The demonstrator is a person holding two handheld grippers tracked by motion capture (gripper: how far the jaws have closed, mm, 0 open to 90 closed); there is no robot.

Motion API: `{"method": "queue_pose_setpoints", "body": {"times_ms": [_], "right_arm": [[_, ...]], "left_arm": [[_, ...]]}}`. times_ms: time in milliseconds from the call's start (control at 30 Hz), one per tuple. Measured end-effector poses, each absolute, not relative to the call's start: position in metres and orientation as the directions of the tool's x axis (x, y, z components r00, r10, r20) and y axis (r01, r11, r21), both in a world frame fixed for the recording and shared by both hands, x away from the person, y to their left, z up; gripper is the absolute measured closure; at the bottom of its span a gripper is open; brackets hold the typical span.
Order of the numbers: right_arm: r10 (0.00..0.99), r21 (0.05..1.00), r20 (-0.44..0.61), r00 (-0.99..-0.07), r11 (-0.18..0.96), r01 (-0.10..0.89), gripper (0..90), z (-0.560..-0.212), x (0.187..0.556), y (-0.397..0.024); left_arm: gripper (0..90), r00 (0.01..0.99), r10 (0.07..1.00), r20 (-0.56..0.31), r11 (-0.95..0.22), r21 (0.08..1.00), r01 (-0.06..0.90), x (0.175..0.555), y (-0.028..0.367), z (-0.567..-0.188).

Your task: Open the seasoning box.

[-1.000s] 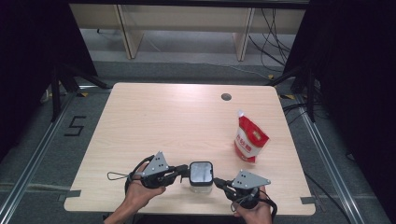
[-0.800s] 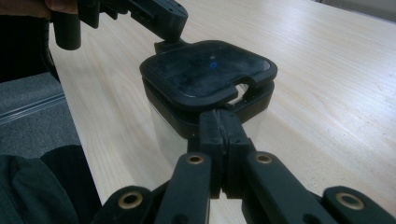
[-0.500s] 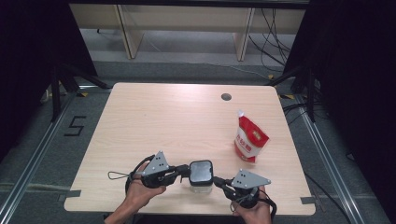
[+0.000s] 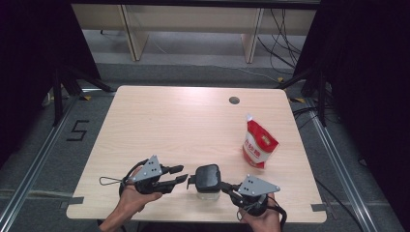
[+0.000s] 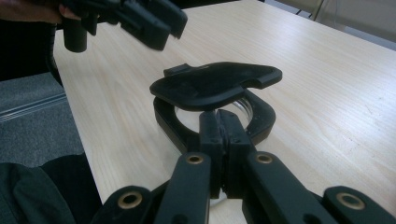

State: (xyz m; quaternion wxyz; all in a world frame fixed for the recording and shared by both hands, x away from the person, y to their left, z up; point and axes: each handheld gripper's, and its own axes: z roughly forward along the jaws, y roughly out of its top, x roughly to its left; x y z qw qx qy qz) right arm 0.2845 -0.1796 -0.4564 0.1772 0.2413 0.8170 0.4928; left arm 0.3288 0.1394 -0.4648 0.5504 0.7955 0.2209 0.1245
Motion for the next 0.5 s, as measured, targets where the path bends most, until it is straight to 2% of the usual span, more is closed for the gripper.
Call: {"method": "queue_pose_setpoints", "body": {"times_ms": [67,200,500], "right_arm": [[0.574,0.890,-0.040,-0.818,0.392,0.231,89.9,-0.455,0.284,-0.179],[0.571,0.894,-0.053,-0.820,0.393,0.216,89.9,-0.454,0.284,-0.178],[0.566,0.894,-0.072,-0.821,0.402,0.199,89.9,-0.448,0.285,-0.173]], "left_arm": [[57.1,0.866,0.498,-0.050,-0.308,0.923,0.230,0.328,0.142,-0.471],[54.4,0.874,0.482,-0.051,-0.332,0.913,0.237,0.329,0.142,-0.481],[53.5,0.886,0.464,-0.015,-0.394,0.892,0.221,0.328,0.132,-0.492]]}}
